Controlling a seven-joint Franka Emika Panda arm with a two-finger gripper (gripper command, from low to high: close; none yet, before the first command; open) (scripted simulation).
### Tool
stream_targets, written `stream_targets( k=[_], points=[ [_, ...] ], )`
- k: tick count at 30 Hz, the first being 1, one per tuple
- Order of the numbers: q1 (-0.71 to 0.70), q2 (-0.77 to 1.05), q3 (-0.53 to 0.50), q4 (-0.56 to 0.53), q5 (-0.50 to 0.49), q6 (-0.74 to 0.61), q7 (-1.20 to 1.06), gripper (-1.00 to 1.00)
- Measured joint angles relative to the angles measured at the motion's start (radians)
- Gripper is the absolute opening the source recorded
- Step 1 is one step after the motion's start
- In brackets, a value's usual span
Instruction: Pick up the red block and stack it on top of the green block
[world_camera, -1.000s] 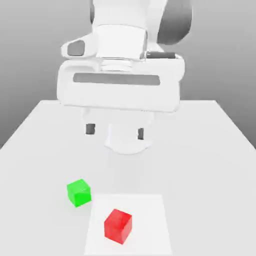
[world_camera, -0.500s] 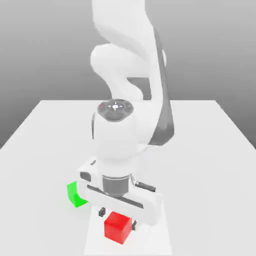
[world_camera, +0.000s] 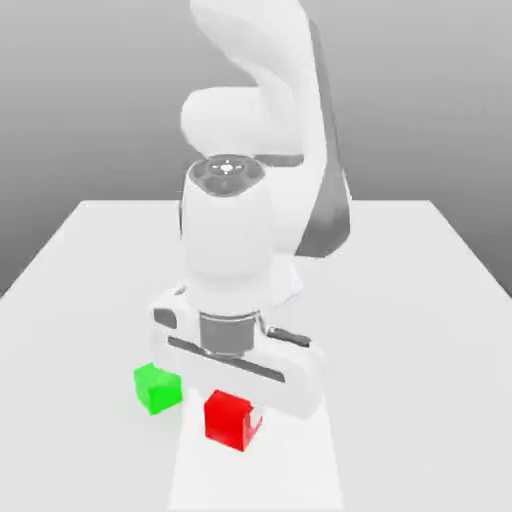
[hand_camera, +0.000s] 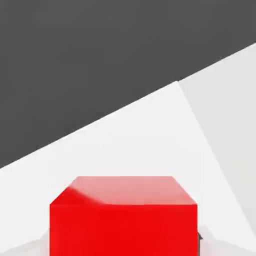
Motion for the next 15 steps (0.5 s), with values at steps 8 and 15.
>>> stream_targets(
  k=[8,15],
  points=[
    [-0.099,-0.141,-0.057,-0.114,-0.054,-0.024,-0.351,-1.00],
    [-0.114,-0.259,-0.151,-0.215,-0.050,-0.041,-0.697,-1.00]
  ],
)
